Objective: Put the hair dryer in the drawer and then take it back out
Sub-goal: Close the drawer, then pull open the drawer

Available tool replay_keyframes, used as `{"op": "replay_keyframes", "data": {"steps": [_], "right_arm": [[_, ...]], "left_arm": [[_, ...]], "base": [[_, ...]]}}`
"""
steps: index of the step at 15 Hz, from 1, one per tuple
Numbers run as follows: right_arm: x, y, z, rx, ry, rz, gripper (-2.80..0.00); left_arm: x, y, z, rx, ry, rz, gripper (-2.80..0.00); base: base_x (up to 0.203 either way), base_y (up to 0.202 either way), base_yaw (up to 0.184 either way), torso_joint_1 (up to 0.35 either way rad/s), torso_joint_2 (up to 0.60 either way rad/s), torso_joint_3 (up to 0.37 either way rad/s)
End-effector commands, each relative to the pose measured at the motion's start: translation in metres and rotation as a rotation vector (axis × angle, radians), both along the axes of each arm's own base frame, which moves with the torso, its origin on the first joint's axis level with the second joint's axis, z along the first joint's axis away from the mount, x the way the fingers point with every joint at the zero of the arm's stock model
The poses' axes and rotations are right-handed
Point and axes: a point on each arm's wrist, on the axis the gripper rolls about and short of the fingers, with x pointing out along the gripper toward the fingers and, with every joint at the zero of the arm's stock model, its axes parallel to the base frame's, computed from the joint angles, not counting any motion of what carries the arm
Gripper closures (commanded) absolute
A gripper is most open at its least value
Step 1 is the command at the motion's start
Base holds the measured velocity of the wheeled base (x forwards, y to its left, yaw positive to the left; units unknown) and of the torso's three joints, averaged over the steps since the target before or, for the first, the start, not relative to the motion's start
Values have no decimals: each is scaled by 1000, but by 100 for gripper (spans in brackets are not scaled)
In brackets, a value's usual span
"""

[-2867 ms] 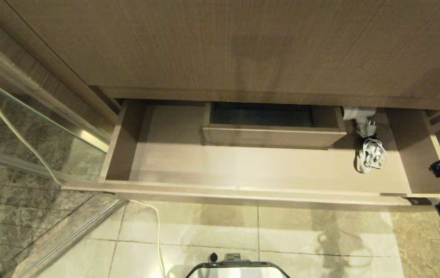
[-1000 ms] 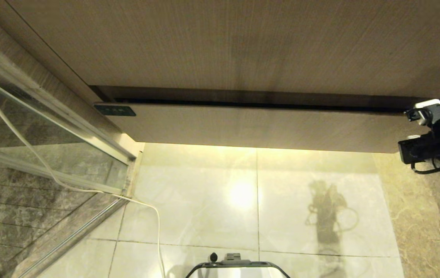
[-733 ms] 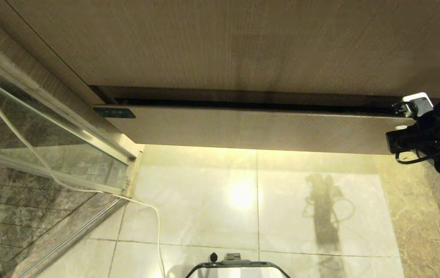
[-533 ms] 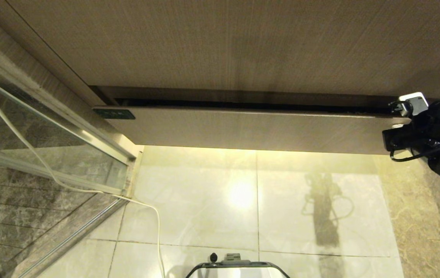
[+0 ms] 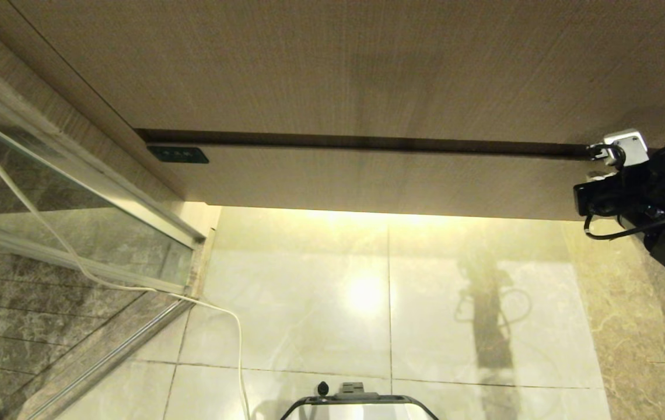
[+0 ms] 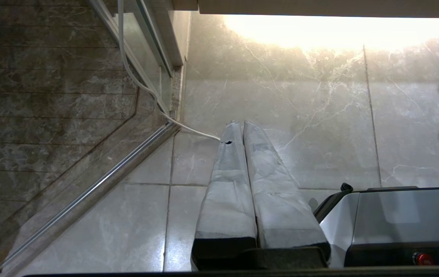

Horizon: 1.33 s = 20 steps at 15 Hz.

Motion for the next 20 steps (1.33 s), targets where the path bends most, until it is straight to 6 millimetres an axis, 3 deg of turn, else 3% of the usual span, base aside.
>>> {"op": "replay_keyframes", "data": {"steps": [1,6,10,14,17,20], "right_arm": [[-18,2,1,-5,63,17,0],[-90,21,-4,-5,290,114,0],[-150,35,7,19,276,228,0],[-234,39,15,108,136,246,0],[-295,42,-7,173,44,269,0],[-338,41,-38,282,2,317,0]], "left_arm": [[0,0,0,0,2,1,0],[0,0,0,0,1,1,0],[0,0,0,0,2,1,0],[0,0,0,0,2,1,0],[0,0,0,0,2,1,0],[0,0,0,0,0,1,0]], "base": [[0,0,0,0,0,0],[0,0,0,0,0,0],[0,0,0,0,0,0],[0,0,0,0,0,0],[0,0,0,0,0,0],[0,0,0,0,0,0]]}}
